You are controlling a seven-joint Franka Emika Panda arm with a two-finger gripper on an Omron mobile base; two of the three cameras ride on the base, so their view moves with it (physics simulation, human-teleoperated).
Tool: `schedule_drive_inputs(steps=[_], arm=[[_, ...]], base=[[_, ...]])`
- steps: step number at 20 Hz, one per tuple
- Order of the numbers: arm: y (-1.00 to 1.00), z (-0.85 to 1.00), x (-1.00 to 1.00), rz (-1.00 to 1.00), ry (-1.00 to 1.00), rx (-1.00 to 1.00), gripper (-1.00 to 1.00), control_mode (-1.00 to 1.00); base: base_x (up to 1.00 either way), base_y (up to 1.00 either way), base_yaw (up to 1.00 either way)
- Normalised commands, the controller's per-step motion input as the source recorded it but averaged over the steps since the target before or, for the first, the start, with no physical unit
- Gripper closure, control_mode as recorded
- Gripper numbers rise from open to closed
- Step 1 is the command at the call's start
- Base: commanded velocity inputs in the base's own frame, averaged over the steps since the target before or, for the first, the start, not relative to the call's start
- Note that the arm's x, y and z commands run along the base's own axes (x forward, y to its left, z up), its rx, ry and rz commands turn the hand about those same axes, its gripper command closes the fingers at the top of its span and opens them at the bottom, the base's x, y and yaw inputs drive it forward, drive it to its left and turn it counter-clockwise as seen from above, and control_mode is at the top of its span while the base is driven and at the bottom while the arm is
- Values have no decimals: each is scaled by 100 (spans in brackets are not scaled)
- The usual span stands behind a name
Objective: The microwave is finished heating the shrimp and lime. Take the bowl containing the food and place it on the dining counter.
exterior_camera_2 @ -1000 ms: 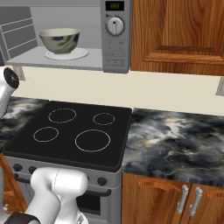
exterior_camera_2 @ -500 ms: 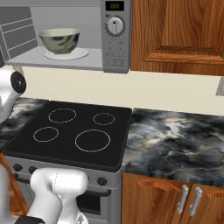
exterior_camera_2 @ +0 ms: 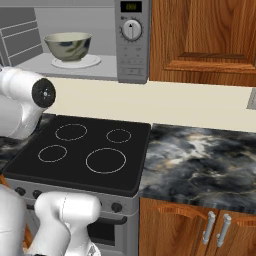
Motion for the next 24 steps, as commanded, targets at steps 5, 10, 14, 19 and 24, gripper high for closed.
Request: schedule_drive_inputs(steps=[5, 10, 14, 19, 24], arm=[[-88, 3, 53, 0, 21, 0, -100, -100], [-14, 1, 34, 3, 20, -1, -100, -100], [-36, 20, 25, -26, 18, -18, -100, -100], [-6, 2, 92, -39, -3, -24, -100, -100], [0, 2, 93, -1, 2, 0, -100, -100]], base=[[0, 0, 0], [0, 0, 0], [0, 0, 0], [0, 0, 0], [0, 0, 0]])
